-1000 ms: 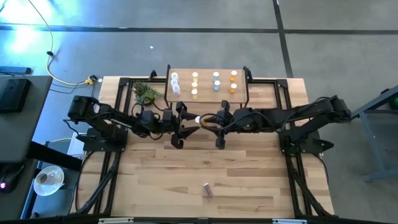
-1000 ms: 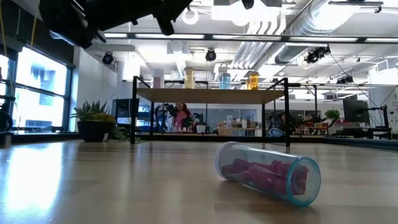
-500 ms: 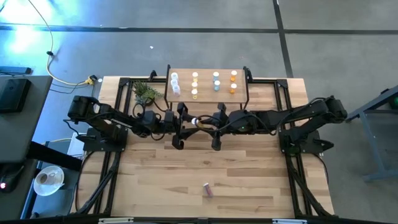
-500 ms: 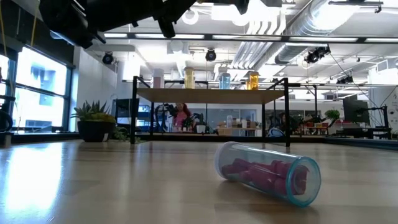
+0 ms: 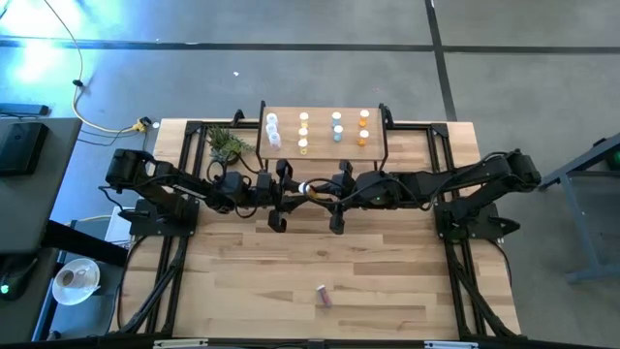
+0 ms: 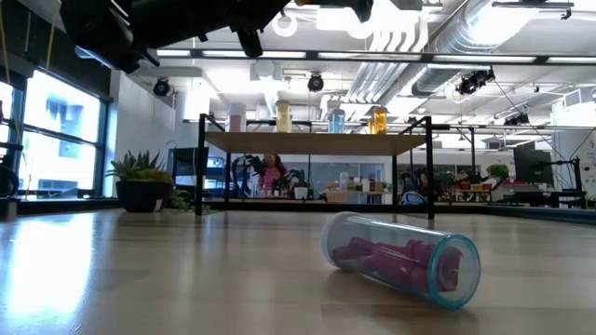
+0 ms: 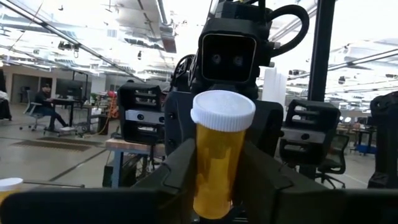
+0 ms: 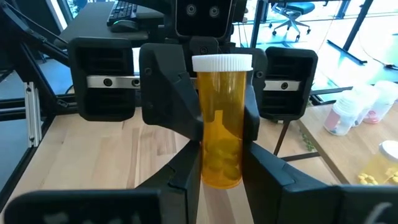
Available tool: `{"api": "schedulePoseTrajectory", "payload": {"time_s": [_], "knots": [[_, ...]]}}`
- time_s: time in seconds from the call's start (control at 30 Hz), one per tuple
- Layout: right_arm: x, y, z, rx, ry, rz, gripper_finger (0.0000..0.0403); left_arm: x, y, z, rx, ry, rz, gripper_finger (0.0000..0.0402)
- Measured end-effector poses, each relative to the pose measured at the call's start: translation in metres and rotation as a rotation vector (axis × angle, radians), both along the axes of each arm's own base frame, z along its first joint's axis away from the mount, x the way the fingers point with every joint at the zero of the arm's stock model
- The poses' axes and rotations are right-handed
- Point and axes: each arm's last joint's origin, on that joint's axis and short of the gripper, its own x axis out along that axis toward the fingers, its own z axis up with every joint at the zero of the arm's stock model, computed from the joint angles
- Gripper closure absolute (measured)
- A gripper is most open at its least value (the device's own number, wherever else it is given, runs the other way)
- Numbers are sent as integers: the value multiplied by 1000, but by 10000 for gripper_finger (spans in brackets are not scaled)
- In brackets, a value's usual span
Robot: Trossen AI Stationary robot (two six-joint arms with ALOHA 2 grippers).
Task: Pick and place medicine bottles onto shelf by color
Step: Put the orange pill bottle aligned with the other orange pill bottles on the shelf
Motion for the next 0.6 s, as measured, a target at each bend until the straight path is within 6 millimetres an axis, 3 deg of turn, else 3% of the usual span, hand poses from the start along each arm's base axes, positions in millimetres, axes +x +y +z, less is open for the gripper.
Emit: {"api": "schedulePoseTrajectory", "payload": {"time_s": [0.33,0.6], "knots": [[0,0,-1,25,8,-9,308,0,0,-1,0,6,1,312],[-6,-2,-10,61,114,-36,238,1,3,-4,33,51,36,312]]}}
